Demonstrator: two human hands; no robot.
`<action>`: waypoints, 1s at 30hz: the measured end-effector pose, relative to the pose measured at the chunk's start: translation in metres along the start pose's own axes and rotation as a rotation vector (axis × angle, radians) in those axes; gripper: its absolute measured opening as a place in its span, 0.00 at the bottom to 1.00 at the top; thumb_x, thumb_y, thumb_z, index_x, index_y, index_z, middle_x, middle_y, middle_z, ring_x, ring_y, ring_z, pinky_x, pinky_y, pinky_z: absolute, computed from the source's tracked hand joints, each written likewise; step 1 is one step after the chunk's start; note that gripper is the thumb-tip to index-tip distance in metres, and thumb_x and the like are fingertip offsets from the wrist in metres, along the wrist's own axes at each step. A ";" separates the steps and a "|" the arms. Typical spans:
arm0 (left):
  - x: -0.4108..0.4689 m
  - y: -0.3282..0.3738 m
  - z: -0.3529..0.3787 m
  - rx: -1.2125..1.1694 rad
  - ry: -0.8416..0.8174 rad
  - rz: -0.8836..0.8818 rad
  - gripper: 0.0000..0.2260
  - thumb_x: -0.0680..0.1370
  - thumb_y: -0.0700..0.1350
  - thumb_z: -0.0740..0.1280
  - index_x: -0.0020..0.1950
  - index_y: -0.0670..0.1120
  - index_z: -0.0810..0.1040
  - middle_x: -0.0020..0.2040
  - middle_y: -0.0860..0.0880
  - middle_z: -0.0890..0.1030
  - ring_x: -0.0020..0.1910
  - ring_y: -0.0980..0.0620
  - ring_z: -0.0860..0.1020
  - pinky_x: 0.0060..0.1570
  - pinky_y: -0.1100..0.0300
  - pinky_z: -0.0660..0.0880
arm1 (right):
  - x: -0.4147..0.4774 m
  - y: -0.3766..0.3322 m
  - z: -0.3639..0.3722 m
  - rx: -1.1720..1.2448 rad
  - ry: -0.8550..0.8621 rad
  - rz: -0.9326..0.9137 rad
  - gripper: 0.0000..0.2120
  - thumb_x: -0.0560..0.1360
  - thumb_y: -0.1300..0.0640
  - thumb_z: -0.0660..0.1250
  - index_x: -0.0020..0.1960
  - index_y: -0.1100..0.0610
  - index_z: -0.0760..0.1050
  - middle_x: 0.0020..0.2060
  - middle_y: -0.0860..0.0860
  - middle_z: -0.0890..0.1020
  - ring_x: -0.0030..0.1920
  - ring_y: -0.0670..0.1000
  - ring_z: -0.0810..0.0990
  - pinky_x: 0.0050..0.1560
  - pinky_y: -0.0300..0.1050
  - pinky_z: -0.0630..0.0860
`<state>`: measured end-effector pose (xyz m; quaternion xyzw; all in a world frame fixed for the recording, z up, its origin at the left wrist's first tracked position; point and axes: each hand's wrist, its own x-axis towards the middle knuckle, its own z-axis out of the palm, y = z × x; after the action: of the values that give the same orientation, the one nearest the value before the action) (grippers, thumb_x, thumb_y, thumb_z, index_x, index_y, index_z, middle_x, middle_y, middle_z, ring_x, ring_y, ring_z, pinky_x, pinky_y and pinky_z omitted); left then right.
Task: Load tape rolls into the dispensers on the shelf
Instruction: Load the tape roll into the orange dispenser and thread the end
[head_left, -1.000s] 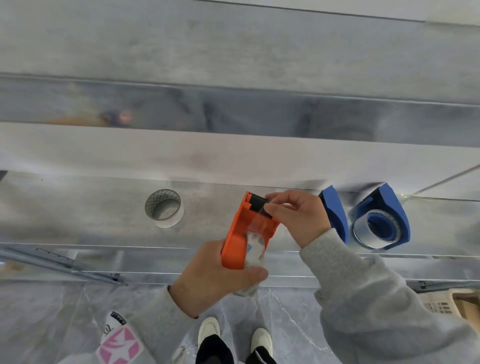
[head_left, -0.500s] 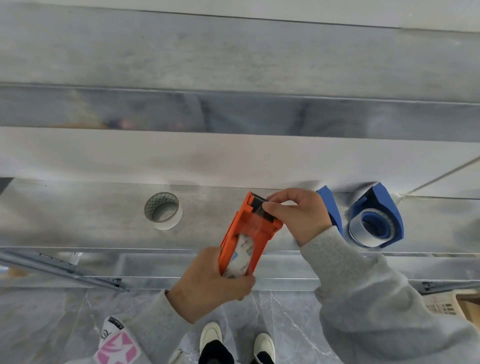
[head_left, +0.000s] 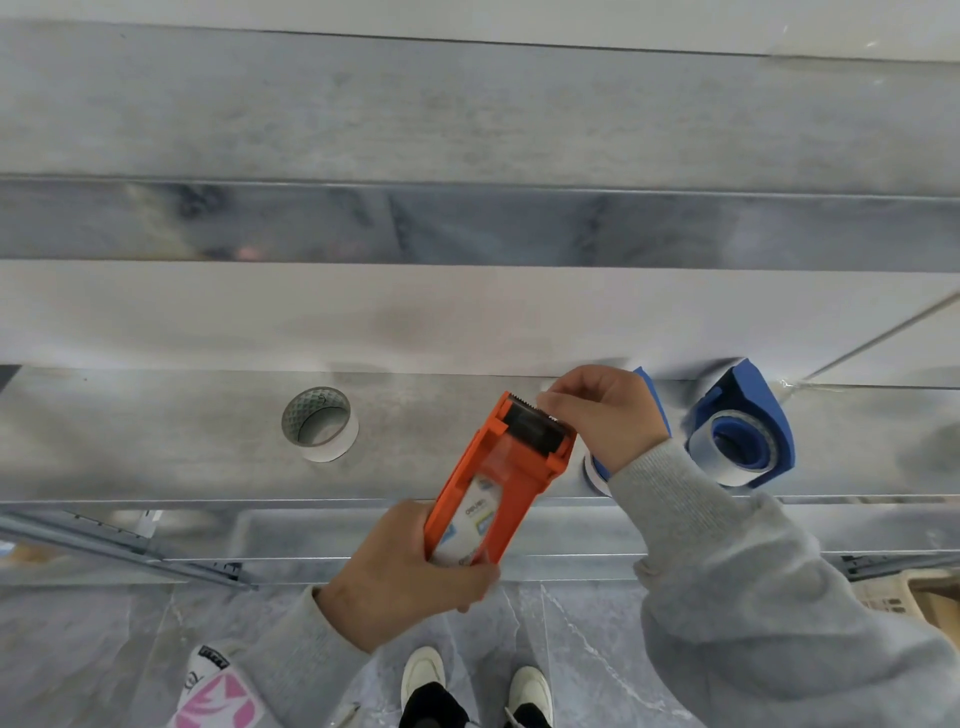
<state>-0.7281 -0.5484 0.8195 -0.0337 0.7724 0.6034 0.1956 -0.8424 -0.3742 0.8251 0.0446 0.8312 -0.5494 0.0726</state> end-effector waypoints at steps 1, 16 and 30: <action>-0.001 0.000 -0.001 -0.018 -0.008 0.006 0.12 0.69 0.32 0.72 0.33 0.48 0.79 0.28 0.50 0.81 0.26 0.55 0.79 0.30 0.61 0.77 | 0.001 0.000 -0.001 0.010 -0.003 0.008 0.06 0.67 0.61 0.72 0.33 0.55 0.78 0.32 0.51 0.82 0.36 0.51 0.79 0.42 0.46 0.79; -0.012 -0.006 -0.009 -0.207 -0.104 0.112 0.09 0.60 0.48 0.78 0.27 0.47 0.80 0.24 0.50 0.79 0.24 0.55 0.77 0.28 0.63 0.74 | 0.014 -0.007 -0.018 0.239 -0.004 0.118 0.04 0.73 0.65 0.68 0.43 0.67 0.77 0.35 0.58 0.82 0.32 0.55 0.84 0.28 0.34 0.74; -0.022 -0.026 -0.017 -0.282 -0.058 0.207 0.19 0.57 0.58 0.80 0.24 0.45 0.78 0.23 0.44 0.76 0.28 0.41 0.74 0.34 0.47 0.71 | 0.039 0.005 -0.036 0.446 0.002 0.259 0.07 0.72 0.66 0.68 0.36 0.60 0.76 0.25 0.54 0.80 0.29 0.55 0.83 0.32 0.42 0.69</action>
<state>-0.7051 -0.5755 0.8066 0.0363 0.6736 0.7232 0.1483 -0.8826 -0.3395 0.8280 0.1659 0.6769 -0.7052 0.1300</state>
